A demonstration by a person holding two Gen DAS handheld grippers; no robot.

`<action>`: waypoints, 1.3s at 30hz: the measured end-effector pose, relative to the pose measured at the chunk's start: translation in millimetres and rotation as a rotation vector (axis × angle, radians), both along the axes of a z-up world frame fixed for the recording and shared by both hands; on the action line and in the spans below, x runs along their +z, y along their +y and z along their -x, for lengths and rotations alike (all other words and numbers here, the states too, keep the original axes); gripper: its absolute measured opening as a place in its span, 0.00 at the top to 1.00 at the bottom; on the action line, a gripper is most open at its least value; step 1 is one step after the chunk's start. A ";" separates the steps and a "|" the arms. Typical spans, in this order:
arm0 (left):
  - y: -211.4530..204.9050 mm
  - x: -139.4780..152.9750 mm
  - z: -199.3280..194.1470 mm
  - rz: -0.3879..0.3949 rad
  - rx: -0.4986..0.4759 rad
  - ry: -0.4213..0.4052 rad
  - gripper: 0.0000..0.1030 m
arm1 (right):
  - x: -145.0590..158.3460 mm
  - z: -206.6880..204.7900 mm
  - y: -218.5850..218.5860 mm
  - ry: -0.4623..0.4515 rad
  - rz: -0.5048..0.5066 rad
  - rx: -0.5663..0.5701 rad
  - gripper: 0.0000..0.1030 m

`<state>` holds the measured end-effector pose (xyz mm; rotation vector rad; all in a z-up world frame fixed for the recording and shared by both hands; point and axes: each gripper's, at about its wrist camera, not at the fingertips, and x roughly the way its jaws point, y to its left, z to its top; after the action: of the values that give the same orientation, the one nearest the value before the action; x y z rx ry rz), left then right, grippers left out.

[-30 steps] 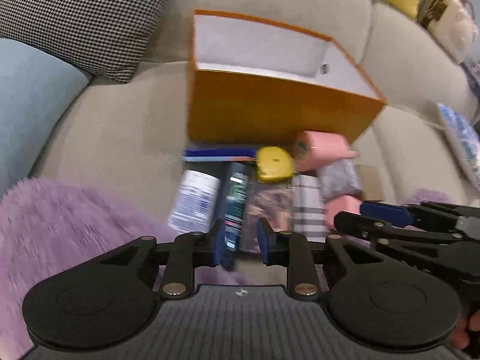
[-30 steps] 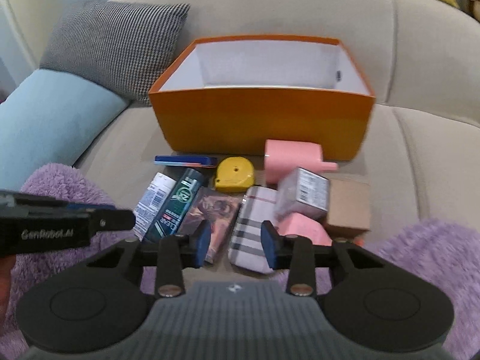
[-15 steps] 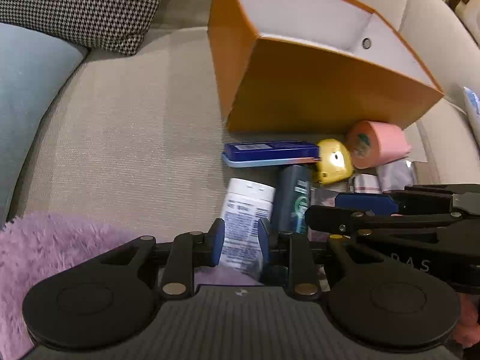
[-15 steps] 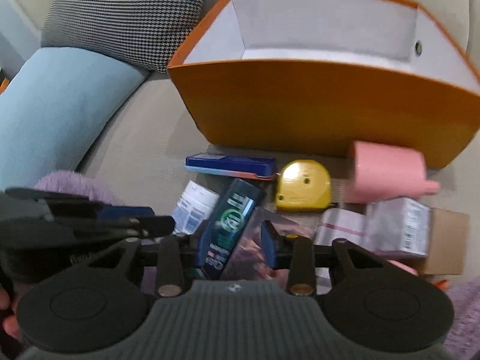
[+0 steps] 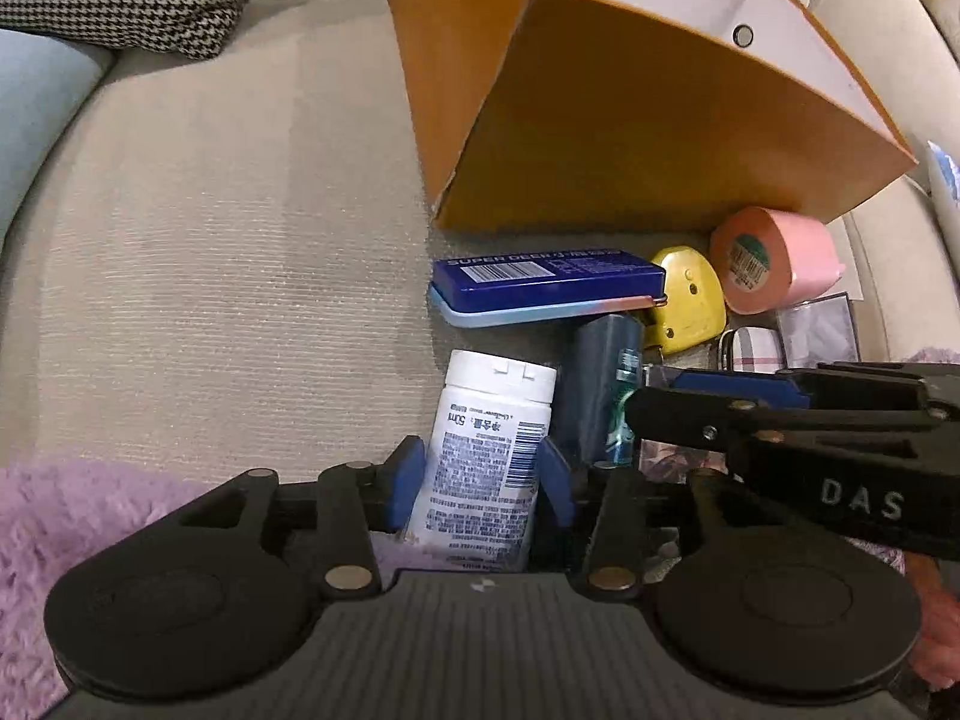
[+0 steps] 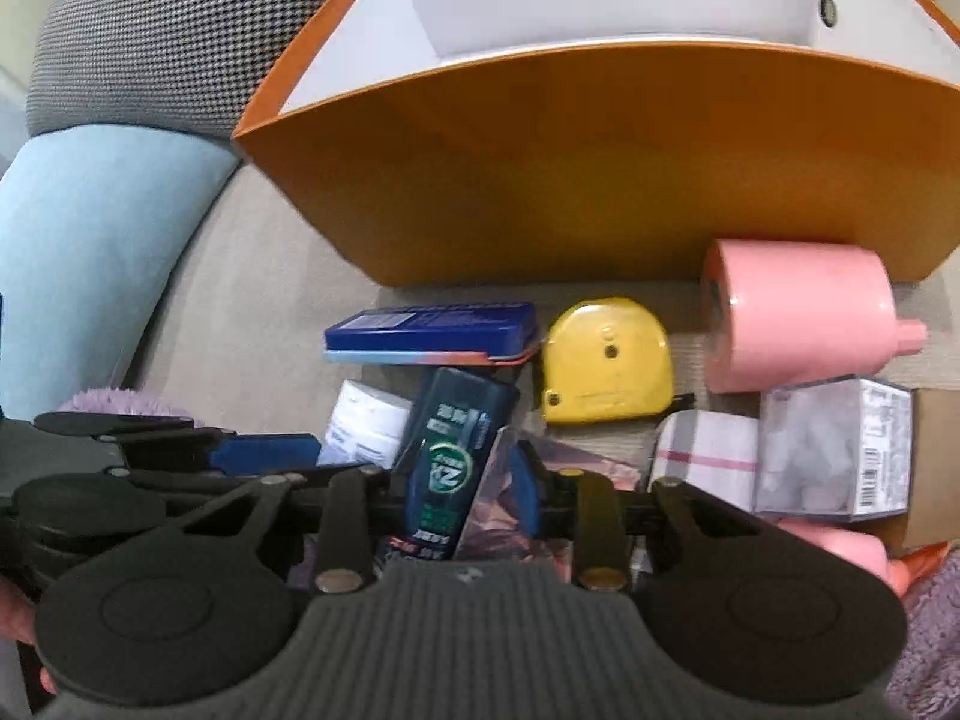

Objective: Organize rigid objects
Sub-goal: 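Grasp the white pill bottle with the left gripper while the right grasps the dark CLEAR bottle, then lift the white bottle with the left gripper while the right lifts the CLEAR bottle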

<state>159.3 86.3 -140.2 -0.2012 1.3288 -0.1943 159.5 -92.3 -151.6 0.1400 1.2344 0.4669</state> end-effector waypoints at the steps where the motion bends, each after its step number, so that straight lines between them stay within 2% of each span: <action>1: 0.8 -1.1 -1.0 0.006 0.004 0.005 0.48 | 0.6 0.8 0.3 -0.003 0.005 0.000 0.69; 11: 3.6 -2.9 -1.5 0.023 0.004 0.011 0.52 | 6.1 9.2 -4.0 -0.027 0.017 0.007 0.68; 16: 7.3 11.9 13.9 0.023 0.019 -0.067 0.53 | 7.8 14.1 -10.0 -0.018 0.000 0.005 0.67; 18: 14.2 18.1 20.9 0.047 0.057 -0.101 0.53 | 8.1 17.2 -12.9 -0.006 -0.021 0.011 0.68; 21: 26.7 22.3 23.5 0.029 0.148 -0.116 0.53 | 8.6 20.0 -11.4 0.013 -0.042 0.025 0.68; 24: 26.9 26.7 25.1 0.028 0.164 -0.137 0.53 | 5.2 21.1 -3.4 0.014 -0.047 0.048 0.68; 27: 35.0 32.9 27.2 0.070 0.185 -0.158 0.53 | 5.8 22.5 6.3 -0.003 -0.023 0.071 0.68; 29: 41.7 36.8 28.6 0.090 0.190 -0.161 0.53 | 6.0 23.7 13.4 -0.012 -0.001 0.078 0.66; 31: 43.0 37.9 28.5 0.093 0.190 -0.164 0.53 | 4.7 24.2 18.8 -0.012 0.011 0.091 0.59; 36: 36.0 34.0 24.5 0.049 0.186 -0.165 0.54 | -0.8 22.3 28.1 -0.010 0.035 0.102 0.55; 39: 38.8 31.4 22.3 0.041 0.197 -0.158 0.55 | -10.8 13.3 21.6 0.013 -0.003 0.082 0.55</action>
<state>137.0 125.1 -108.8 -0.3427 1.1406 -0.0690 146.2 -70.7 -162.4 0.0954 1.2554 0.5403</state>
